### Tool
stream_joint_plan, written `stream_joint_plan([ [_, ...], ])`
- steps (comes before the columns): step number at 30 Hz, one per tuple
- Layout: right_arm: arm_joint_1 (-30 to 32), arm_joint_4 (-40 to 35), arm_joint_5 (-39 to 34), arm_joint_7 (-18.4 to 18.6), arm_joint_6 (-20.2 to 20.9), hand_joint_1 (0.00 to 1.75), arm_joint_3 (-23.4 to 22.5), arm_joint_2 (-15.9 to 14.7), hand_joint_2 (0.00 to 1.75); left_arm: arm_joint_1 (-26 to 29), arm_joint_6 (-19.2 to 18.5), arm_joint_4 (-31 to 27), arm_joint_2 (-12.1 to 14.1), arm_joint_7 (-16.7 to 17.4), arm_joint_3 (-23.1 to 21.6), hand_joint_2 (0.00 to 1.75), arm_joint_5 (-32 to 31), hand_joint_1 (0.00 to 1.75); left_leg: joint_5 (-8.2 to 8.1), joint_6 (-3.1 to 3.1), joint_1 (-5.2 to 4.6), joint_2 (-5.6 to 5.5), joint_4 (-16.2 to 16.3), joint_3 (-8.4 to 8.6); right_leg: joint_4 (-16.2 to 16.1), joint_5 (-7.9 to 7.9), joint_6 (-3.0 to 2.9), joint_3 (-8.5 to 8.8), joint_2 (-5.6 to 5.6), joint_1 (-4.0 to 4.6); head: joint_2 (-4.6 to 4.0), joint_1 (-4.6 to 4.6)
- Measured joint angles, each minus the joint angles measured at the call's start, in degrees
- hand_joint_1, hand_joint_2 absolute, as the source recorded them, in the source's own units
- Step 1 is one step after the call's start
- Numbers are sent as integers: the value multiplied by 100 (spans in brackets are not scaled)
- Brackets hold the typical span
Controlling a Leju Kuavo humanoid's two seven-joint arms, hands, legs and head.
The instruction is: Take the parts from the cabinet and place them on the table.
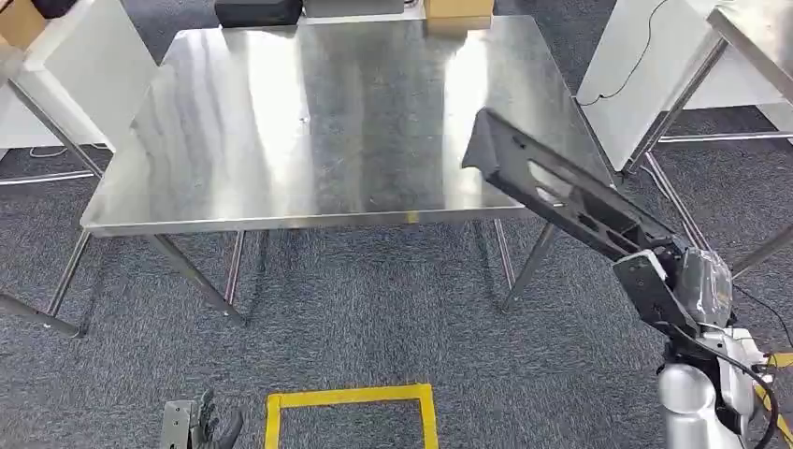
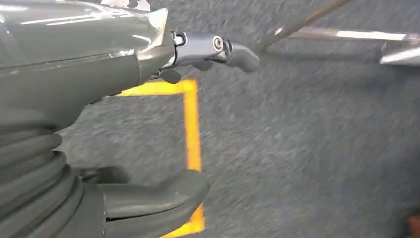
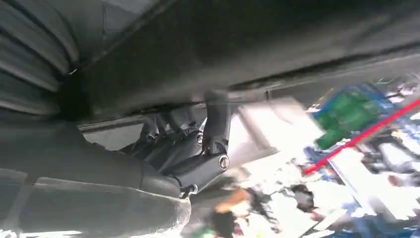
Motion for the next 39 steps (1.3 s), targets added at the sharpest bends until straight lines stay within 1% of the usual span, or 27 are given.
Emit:
stream_joint_plan([
  [1,-143,-2,46,66,73,175,115,-11,175,-1,-7,5,4,-13,-2,175,-4,0,-66,-82,13,1,-87,136,502,163,30,-269,-96,-25,-4,-12],
  [2,-335,2,64,159,159,175,251,-50,175,-13,-13,15,-2,-9,-4,175,-4,0,-140,-99,47,19,-135,257,976,218,18,-605,-117,-37,-2,-14],
  [4,-697,26,46,319,321,175,516,-89,175,-5,-35,48,-28,-9,-31,175,-15,0,-321,-187,114,19,-185,510,1593,-95,-15,-1282,-126,-55,-2,12],
  [6,-980,76,-42,366,473,175,773,-166,175,1,-33,72,-72,-4,-59,175,-48,0,-551,-287,203,-12,-212,805,1543,-635,32,-1713,-132,-98,-2,17],
  [7,-1100,116,-107,363,545,175,919,-199,175,-5,-7,90,-87,5,-77,175,-53,0,-659,-346,260,-35,-212,972,1316,-756,88,-1835,-144,-129,-2,26],
  [8,-1209,162,-171,363,608,175,1059,-227,175,-14,9,114,-94,24,-83,175,-50,0,-804,-402,315,-56,-211,1143,970,-666,204,-1907,-170,-171,-2,39],
  [9,-1290,222,-214,363,651,175,1182,-253,175,-17,32,138,-98,44,-85,175,-35,0,-900,-457,345,-68,-198,1283,615,-335,328,-1946,-212,-212,-2,54],
  [10,-1366,335,-262,363,691,175,1337,-282,175,-15,63,177,-96,50,-83,175,0,0,-1081,-534,341,-76,-181,1345,50,650,622,-2010,-338,-265,-2,113],
  [11,-1428,490,-315,348,724,175,1503,-317,175,-25,83,247,-94,53,-85,175,15,0,-1278,-595,340,-75,-45,1545,-211,1503,722,-2052,-480,-275,-2,170],
  [12,-1496,559,-354,368,763,175,1674,-319,175,-18,89,260,-85,61,-85,175,28,0,-1341,-637,323,-104,-24,1440,-7,1503,455,-1987,-456,-224,-2,203],
  [13,-1541,565,-360,378,754,175,1762,-354,175,-54,96,267,-81,64,-99,175,33,0,-1421,-690,328,-43,-34,1519,57,1431,287,-2022,-400,-205,-2,101],
  [15,-1788,627,-389,396,765,175,1947,-402,175,-172,107,260,-57,42,-138,175,52,0,-1195,-742,319,-33,382,1278,121,1300,104,-2008,-398,-274,-2,155],
  [17,-1971,688,-422,398,767,175,2099,-406,175,-235,105,260,-44,37,-173,175,52,0,-860,-771,339,-26,1312,732,71,1205,-22,-1889,-365,-286,-2,43],
  [18,-2035,767,-432,414,772,175,2205,-406,175,-241,105,265,-41,44,-173,175,59,0,-1039,-786,340,1,1647,430,46,1142,-73,-1814,-327,-281,-2,19],
  [20,-2056,848,-439,444,774,175,2331,-406,175,-235,107,271,-39,44,-175,175,59,0,-1728,-803,334,2,1860,44,34,1022,-89,-1664,-274,-270,-2,-7],
  [21,-2057,885,-437,455,776,175,2372,-406,175,-238,107,271,-37,44,-177,175,59,0,-1925,-801,334,5,1838,-93,34,965,-96,-1597,-248,-260,-2,-23],
  [22,-2067,916,-424,464,778,175,2409,-404,175,-241,107,273,-35,46,-177,175,63,0,-1923,-790,334,5,1735,-181,34,917,-98,-1529,-229,-255,-2,-22],
  [23,-2108,951,-382,506,783,175,2460,-404,175,-241,107,273,-33,50,-182,175,65,0,-1664,-771,332,6,1448,-184,34,861,-90,-1451,-215,-251,-2,-22],
  [25,-2291,1064,-247,668,831,175,2602,-360,175,-263,107,276,-26,96,-203,175,54,0,-601,-714,332,26,579,-27,29,785,-68,-1334,-197,-251,-2,-29],
  [26,-2442,1191,-185,740,842,175,2687,-312,175,-283,107,282,-24,107,-225,175,55,0,-341,-690,322,53,327,-36,42,768,-47,-1311,-168,-238,-2,-36],
  [27,-2560,1315,-144,783,853,175,2785,-251,175,-317,107,287,-11,136,-232,175,55,0,-477,-685,298,62,334,-42,20,751,-10,-1315,-128,-216,-2,-38],
  [30,-2731,1494,-125,835,853,175,2949,-166,175,-388,107,286,-11,142,-299,175,50,0,-349,-596,250,18,318,40,-52,733,110,-1272,-132,-222,-2,-55],
  [31,-2755,1540,-120,840,850,175,2982,-157,175,-399,107,286,-11,144,-321,175,50,0,-300,-534,307,13,246,78,4,687,117,-1329,-158,-243,-2,-40],
  [33,-2891,1678,-13,896,874,175,3067,-118,175,-418,100,286,-6,144,-332,175,52,0,-298,-487,278,-10,233,111,580,425,34,-1586,-189,-215,-2,32],
  [36,-3198,2243,269,1054,920,175,3336,147,175,-464,100,319,-2,155,-350,175,98,0,-336,-429,203,-9,234,127,1834,81,-15,-2307,-189,-144,-2,67],
  [37,-3272,2470,344,1076,923,175,3424,261,175,-483,100,337,-2,158,-361,175,118,0,-346,-416,183,-11,234,146,1766,150,-3,-2311,-188,-124,-2,69],
  [39,-3460,2908,486,1107,927,175,3581,482,175,-535,98,361,0,164,-378,175,125,0,-384,-408,142,-33,235,202,940,562,27,-1946,-188,-81,-2,78],
])
